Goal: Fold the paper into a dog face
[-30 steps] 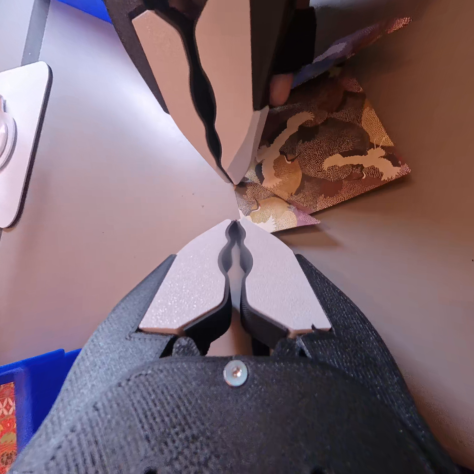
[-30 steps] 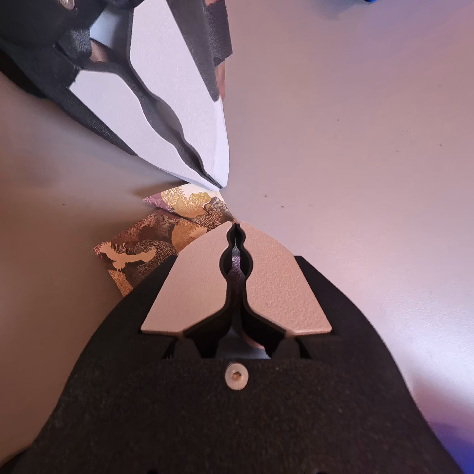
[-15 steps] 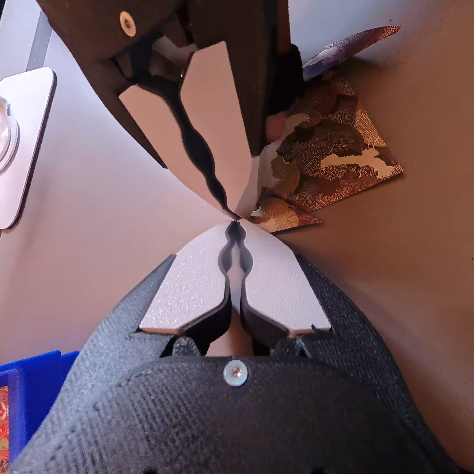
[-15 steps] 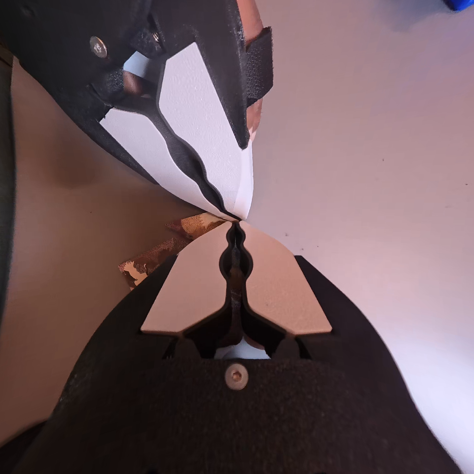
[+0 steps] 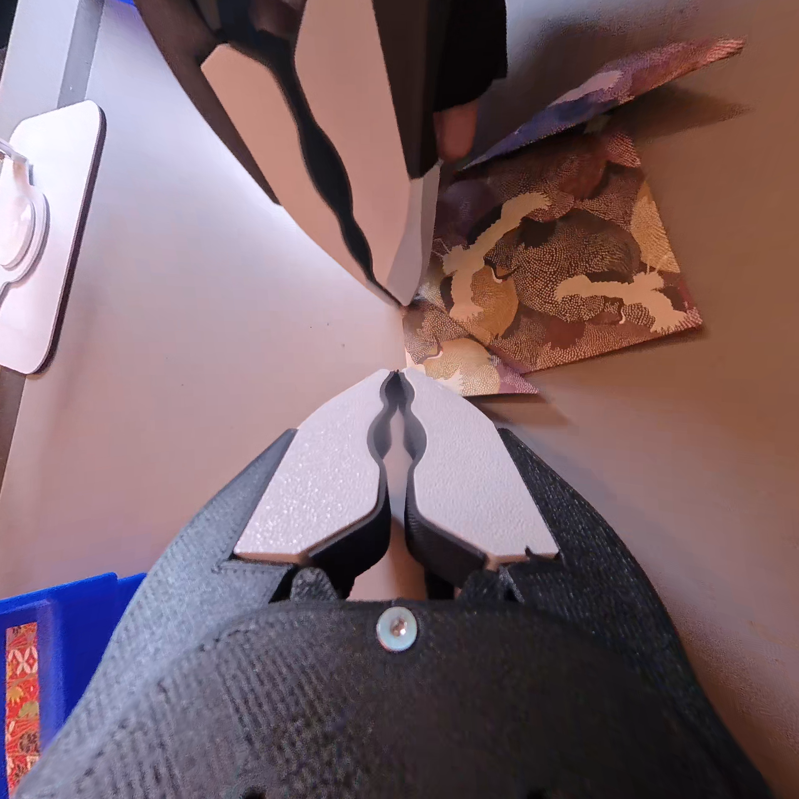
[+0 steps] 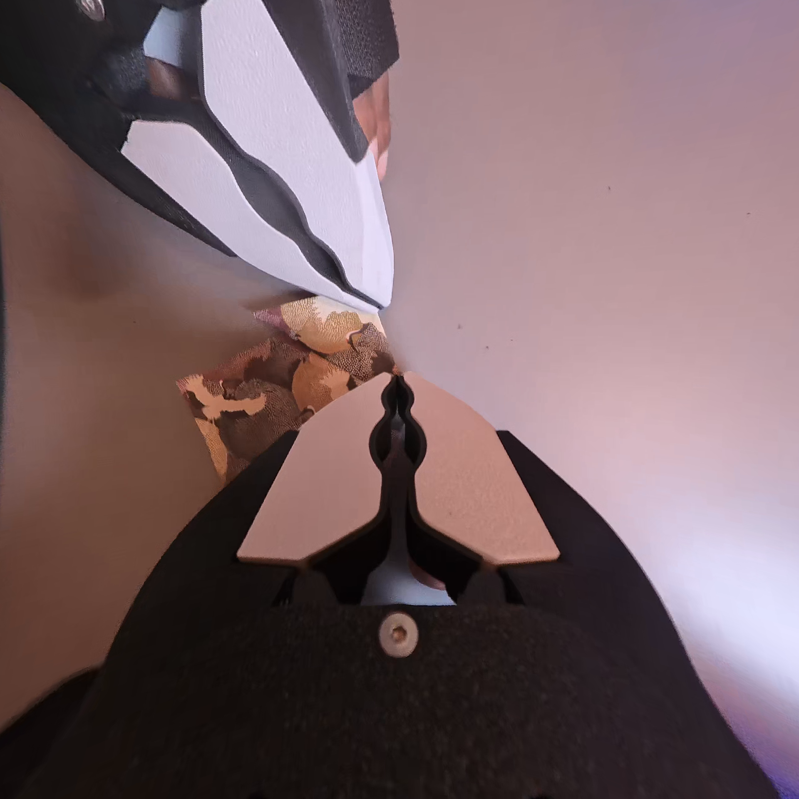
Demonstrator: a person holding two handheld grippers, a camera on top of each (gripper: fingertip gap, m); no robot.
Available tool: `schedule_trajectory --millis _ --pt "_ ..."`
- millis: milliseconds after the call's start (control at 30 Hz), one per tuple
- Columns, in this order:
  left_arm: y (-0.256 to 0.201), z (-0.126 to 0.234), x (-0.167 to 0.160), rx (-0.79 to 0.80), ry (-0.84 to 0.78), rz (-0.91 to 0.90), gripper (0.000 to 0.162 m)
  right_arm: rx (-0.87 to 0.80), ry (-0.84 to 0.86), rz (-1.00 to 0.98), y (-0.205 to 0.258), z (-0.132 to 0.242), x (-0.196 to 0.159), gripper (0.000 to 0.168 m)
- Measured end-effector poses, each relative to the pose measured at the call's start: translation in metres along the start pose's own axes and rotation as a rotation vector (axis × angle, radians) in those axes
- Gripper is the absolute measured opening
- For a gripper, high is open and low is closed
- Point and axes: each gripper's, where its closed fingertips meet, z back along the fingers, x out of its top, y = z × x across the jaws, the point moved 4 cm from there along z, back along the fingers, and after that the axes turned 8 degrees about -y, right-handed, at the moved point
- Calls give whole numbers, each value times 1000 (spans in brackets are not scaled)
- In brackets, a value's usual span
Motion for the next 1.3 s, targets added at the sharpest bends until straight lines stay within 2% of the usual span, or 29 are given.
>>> schedule_trajectory --millis 233,533,667,767,833,867,900,967,1100,1300 --pt "-1 0 0 7 8 7 0 -35 -3 72 3 3 -3 0" --pt "-6 0 3 -10 0 22 0 9 4 78 6 6 -8 0" --pt "-6 3 2 -31 10 61 0 -117 38 139 8 21 -13 0" --pt "-6 7 -2 -37 20 119 0 -135 -125 97 35 51 -7 0" --pt "-5 9 -4 -60 22 166 0 -176 -175 134 59 61 -12 0" --pt "-4 10 -5 -75 23 193 0 -191 -177 140 70 60 -18 10" --pt "-4 10 -5 -91 21 223 0 -204 -160 138 80 55 -25 30" --pt "-5 11 -6 -128 9 276 0 -221 -113 164 98 44 -36 43" --pt "-8 13 -5 -193 -7 317 0 -213 -68 216 119 27 -36 47" --pt "-13 22 2 -330 -115 324 0 -183 17 270 117 7 -25 42"
